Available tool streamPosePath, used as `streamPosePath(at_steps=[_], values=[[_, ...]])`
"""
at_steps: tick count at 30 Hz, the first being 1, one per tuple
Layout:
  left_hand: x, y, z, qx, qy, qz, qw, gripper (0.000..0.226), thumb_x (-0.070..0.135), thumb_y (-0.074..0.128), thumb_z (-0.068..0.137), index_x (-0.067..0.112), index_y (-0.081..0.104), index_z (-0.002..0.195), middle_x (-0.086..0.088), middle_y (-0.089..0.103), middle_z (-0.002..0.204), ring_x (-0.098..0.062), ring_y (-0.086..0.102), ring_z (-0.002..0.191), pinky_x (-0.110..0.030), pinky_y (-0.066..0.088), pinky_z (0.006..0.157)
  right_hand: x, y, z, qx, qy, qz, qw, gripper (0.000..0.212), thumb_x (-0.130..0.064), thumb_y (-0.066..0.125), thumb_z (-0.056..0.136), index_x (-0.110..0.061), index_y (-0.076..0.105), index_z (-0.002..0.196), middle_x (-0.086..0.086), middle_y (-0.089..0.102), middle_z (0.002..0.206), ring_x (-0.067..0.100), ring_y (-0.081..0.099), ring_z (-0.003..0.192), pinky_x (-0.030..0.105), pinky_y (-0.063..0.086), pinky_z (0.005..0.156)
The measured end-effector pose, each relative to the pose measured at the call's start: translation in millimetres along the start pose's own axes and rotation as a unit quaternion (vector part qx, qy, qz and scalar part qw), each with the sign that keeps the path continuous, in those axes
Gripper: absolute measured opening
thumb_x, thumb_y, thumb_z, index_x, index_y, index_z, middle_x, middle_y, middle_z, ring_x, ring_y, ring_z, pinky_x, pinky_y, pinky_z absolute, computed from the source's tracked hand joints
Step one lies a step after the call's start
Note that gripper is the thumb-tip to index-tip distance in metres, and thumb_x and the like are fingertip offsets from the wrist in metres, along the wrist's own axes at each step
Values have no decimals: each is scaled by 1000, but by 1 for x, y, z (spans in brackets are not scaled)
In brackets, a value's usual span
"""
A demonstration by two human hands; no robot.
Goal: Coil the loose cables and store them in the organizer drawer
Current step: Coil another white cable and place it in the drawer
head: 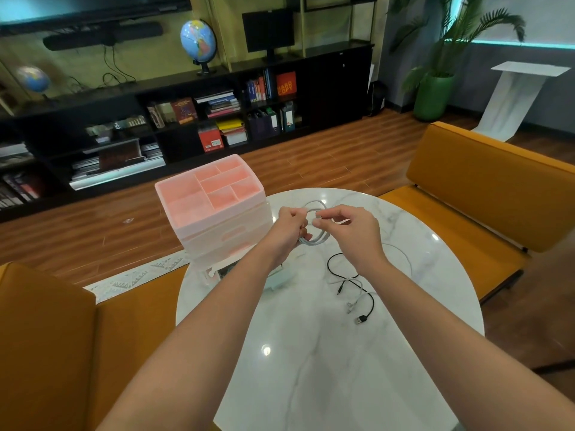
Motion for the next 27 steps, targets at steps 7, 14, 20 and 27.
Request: streamPosePath(at_steps=[7,14,20,27], values=[[-11,-15,11,64,-10,25,998,56,45,40,88,3,52,122,-13,57,106,-14,52,72,-26,47,63,-4,22,-7,-82,42,147,985,15,-15,70,87,-5,67,98,11,74,93,21,71,90,31,56,84],[-9,-28,6,123,-14,36,992,41,33,30,104,0,49,120,-3,45,87,-14,47,67,-34,43,70,1,20,-5,-131,105,284,944,16,-15,56,97,0,61,101,16,71,90,25,70,92,38,57,84],[9,-26,3,118,9,14,993,28,29,28,104,12,46,92,-3,41,80,-16,44,64,-30,40,65,2,9,2,-124,121,406,898,12,-11,52,98,-6,59,91,8,61,77,20,65,81,26,53,71],[9,-2,-17,1,-19,-113,993,24,23,34,106,14,52,92,2,37,66,-9,34,56,-23,43,63,15,-5,5,-66,120,204,969,26,2,67,83,-4,63,107,7,60,75,19,60,67,23,52,58]])
Point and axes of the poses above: each hand's wrist, its own z-axis towards the middle knuckle, its own y-axis out of the palm, x = y × z, the point moved 8 cm from there along z, towards the middle knuckle
